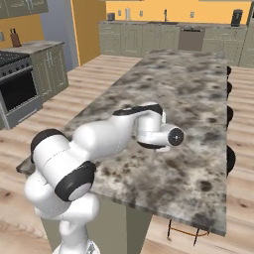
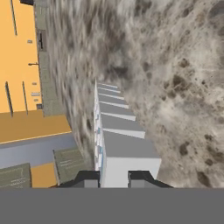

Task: Open the freezer door, pick up the ice cube tray from the freezer, and place it on the dining counter.

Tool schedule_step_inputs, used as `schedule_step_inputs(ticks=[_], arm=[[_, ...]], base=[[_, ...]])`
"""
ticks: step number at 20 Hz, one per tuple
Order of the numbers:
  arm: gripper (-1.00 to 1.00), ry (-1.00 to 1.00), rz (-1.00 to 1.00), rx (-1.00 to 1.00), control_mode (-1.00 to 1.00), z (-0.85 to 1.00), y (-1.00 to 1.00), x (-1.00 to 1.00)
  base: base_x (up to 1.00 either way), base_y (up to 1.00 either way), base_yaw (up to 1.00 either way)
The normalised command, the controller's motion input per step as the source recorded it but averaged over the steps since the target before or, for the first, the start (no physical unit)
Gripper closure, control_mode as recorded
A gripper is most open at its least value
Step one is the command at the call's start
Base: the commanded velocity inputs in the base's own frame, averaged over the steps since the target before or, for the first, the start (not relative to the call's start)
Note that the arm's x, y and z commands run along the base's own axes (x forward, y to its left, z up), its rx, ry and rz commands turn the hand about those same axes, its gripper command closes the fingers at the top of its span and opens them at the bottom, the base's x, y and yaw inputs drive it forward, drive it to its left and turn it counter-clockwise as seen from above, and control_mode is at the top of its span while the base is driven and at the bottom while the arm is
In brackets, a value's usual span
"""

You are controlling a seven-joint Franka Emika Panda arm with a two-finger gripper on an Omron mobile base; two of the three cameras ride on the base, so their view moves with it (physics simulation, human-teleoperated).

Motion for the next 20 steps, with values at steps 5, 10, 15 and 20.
schedule_step_inputs(ticks=[5, 10, 15, 20], arm=[[1.00, 0.00, 0.00, 0.00, -1.00, -0.28, 0.00, 0.00], [1.00, 0.00, 0.00, 0.00, -1.00, -0.29, 0.00, 0.00], [1.00, 0.00, 0.00, 0.00, -1.00, -0.33, 0.00, 0.00], [1.00, 0.00, 0.00, 0.00, -1.00, -0.32, 0.00, 0.00]], base=[[0.00, 0.00, 0.00], [0.00, 0.00, 0.00], [0.00, 0.00, 0.00], [0.00, 0.00, 0.00]])
